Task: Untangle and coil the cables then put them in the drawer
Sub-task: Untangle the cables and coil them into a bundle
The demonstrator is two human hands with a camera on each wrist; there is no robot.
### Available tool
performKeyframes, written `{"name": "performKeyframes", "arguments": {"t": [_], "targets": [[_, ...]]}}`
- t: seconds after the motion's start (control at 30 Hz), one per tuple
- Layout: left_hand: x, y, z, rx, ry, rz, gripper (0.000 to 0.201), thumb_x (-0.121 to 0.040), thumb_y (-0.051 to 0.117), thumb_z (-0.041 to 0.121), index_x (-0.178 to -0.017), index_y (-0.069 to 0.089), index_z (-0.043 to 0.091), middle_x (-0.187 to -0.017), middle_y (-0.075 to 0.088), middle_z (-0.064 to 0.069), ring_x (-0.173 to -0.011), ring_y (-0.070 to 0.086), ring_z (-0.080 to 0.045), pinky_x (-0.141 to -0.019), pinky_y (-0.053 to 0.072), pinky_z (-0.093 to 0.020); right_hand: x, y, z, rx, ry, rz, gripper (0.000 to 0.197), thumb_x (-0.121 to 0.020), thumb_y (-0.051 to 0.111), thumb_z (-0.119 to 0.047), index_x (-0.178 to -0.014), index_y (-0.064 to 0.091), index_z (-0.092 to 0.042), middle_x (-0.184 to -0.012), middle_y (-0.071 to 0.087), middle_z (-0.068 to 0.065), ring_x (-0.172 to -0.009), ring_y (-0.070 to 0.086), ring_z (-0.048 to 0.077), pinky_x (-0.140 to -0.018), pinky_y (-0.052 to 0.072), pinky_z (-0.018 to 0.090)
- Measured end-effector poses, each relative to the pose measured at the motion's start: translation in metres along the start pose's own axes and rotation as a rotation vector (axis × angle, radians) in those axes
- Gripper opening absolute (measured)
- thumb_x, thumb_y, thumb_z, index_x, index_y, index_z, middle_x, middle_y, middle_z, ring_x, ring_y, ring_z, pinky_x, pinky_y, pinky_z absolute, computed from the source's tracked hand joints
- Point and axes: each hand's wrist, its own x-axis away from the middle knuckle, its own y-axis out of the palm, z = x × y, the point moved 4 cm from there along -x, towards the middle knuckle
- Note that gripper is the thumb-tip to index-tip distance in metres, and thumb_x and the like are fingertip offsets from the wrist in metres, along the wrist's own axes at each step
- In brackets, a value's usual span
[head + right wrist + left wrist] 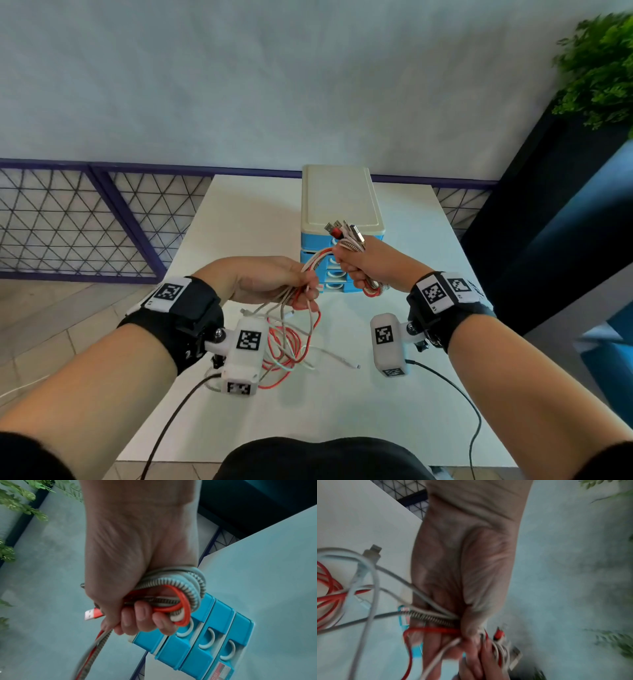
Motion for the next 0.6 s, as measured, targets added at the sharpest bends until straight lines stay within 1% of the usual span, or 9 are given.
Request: {"name": "performKeyframes", "arguments": {"t": [0.1,0.2,0.27,0.33,0.4,0.47,0.5,0.53,0.6], "targets": [[-0.007,0.005,0.004,-0.212,0.115,0.214,0.025,-0.103,0.032,0.017,-0.084,0.047,0.009,-0.073,0.048,-0.003,-0.067,0.062,-0.01,-0.066,0.041,-0.019,-0.002,0.005,0.002,-0.138,0.037,0.023,0.027,-0.1,0.049,-0.031,-0.083,0.05,-0.01,-0.06,0.035,-0.001,-0.046,0.035,0.009,-0.046,0.039,0.022],[-0.01,0.018,0.011,-0.325,0.207,0.353,0.03,-0.103,0.028,0.013,-0.076,0.042,0.012,-0.071,0.044,-0.004,-0.068,0.055,-0.015,-0.053,0.041,-0.01,-0.006,0.013,0.005,-0.213,0.063,0.02,0.039,-0.097,0.046,-0.048,-0.088,0.051,-0.011,-0.062,0.037,-0.002,-0.05,0.038,0.009,-0.051,0.042,0.023],[-0.012,0.024,0.018,-0.417,0.259,0.398,0.031,-0.103,0.027,0.015,-0.075,0.041,0.014,-0.071,0.044,-0.002,-0.07,0.052,-0.019,-0.055,0.043,-0.011,-0.007,0.02,0.003,-0.24,0.075,0.006,0.053,-0.093,0.04,-0.061,-0.082,0.055,-0.011,-0.064,0.047,0.0,-0.054,0.046,0.011,-0.06,0.045,0.028],[-0.016,0.026,0.02,-0.538,0.301,0.431,0.031,-0.103,0.027,0.019,-0.076,0.042,0.017,-0.073,0.049,0.0,-0.074,0.053,-0.02,-0.066,0.046,-0.023,-0.007,0.029,-0.003,-0.321,0.093,-0.024,0.065,-0.09,0.037,-0.068,-0.073,0.057,-0.009,-0.064,0.054,0.006,-0.057,0.055,0.019,-0.065,0.047,0.033],[-0.018,0.027,0.019,-0.631,0.301,0.457,0.024,-0.101,0.028,0.025,-0.094,0.049,0.017,-0.084,0.059,-0.003,-0.076,0.056,-0.017,-0.072,0.05,-0.034,-0.008,0.036,-0.007,-0.368,0.132,-0.024,0.075,-0.079,0.045,-0.076,-0.087,0.061,-0.003,-0.08,0.059,0.017,-0.076,0.06,0.029,-0.072,0.05,0.037],[-0.019,0.029,0.019,-0.726,0.294,0.484,0.031,-0.101,0.029,0.026,-0.124,0.045,0.013,-0.097,0.062,-0.01,-0.073,0.056,-0.013,-0.065,0.048,-0.027,-0.01,0.044,-0.011,-0.366,0.172,0.012,0.088,-0.056,0.065,-0.082,-0.097,0.061,-0.004,-0.094,0.055,0.022,-0.089,0.057,0.034,-0.081,0.05,0.042],[-0.018,0.031,0.019,-0.78,0.283,0.505,0.034,-0.102,0.028,0.023,-0.13,0.041,0.009,-0.097,0.061,-0.011,-0.07,0.055,-0.012,-0.061,0.043,-0.023,-0.011,0.048,-0.011,-0.377,0.189,0.036,0.088,-0.047,0.073,-0.08,-0.093,0.061,-0.006,-0.095,0.053,0.022,-0.089,0.056,0.034,-0.081,0.049,0.043],[-0.019,0.03,0.017,-0.827,0.258,0.532,0.035,-0.102,0.028,0.019,-0.132,0.041,0.005,-0.094,0.059,-0.012,-0.069,0.056,-0.014,-0.061,0.04,-0.022,-0.013,0.05,-0.009,-0.392,0.207,0.056,0.081,-0.045,0.079,-0.075,-0.087,0.059,-0.008,-0.092,0.052,0.021,-0.087,0.055,0.033,-0.079,0.048,0.043],[-0.02,0.029,0.013,-0.884,0.199,0.547,0.036,-0.101,0.03,0.015,-0.126,0.045,-0.005,-0.096,0.06,-0.016,-0.078,0.056,-0.022,-0.071,0.042,-0.029,-0.013,0.054,-0.009,-0.442,0.224,0.088,0.053,-0.064,0.081,-0.056,-0.08,0.058,-0.011,-0.082,0.054,0.019,-0.076,0.058,0.03,-0.074,0.046,0.039]]}}
